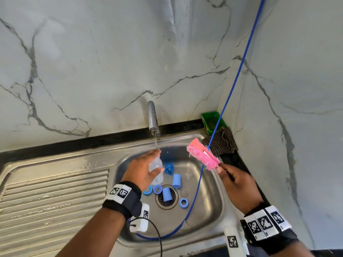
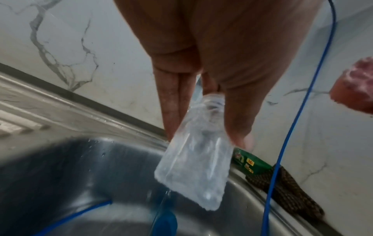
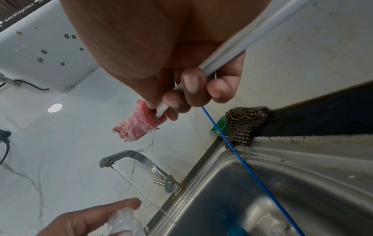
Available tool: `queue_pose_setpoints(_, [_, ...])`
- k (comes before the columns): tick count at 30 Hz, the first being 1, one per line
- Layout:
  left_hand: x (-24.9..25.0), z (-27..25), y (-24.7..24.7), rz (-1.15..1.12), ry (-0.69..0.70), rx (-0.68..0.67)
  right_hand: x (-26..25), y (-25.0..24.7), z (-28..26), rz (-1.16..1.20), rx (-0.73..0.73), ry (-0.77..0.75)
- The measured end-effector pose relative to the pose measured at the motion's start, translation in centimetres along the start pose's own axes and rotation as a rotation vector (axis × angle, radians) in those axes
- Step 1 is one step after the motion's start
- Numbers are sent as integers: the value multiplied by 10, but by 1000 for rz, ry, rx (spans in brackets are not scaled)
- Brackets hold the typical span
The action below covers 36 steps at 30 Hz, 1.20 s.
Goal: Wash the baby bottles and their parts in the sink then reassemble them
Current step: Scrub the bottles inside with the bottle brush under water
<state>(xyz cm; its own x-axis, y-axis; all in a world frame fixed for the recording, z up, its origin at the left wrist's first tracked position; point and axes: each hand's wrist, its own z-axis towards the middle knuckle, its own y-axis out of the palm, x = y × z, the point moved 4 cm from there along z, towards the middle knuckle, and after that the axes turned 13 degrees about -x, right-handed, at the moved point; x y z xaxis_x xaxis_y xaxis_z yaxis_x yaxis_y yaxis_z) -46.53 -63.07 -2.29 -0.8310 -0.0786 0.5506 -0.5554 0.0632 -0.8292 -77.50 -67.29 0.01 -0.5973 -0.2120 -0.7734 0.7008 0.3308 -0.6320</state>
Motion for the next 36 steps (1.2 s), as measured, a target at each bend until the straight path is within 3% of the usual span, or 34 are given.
queue_pose_setpoints(2, [3, -5, 2, 10, -12, -54, 0, 0, -3, 1, 2, 1])
queue_pose_setpoints(6, [6, -7, -12, -77, 57, 89, 1, -2, -6, -12, 13, 23])
queue_pose_setpoints(9, [8, -7, -7, 37, -14, -70, 1, -3, -10, -7, 2, 47])
queue_pose_setpoints(12, [6, -9, -13, 20, -20, 63, -2, -4, -10, -9, -14, 40])
queue_pose_setpoints(16, [10, -14, -6, 92, -51, -22, -1, -4, -10, 1, -13, 41])
queue_pose_setpoints(19, [14, -13, -11, 21, 10, 111, 2, -3, -6, 10, -30, 43])
queue_pose_setpoints(22, [13, -13, -1, 94, -80, -22, 3, -1, -2, 20, -36, 46])
queue_pose_setpoints(25, [18, -13, -3, 91, -11, 103, 1, 1, 3, 27, -51, 48])
queue_pose_setpoints(28, [12, -10, 6, 87, -55, -29, 4, 3, 8, 21, -57, 42])
queue_pose_setpoints(36, [-1, 6, 12, 7, -39, 1, 12, 13, 32, 9, -88, 66])
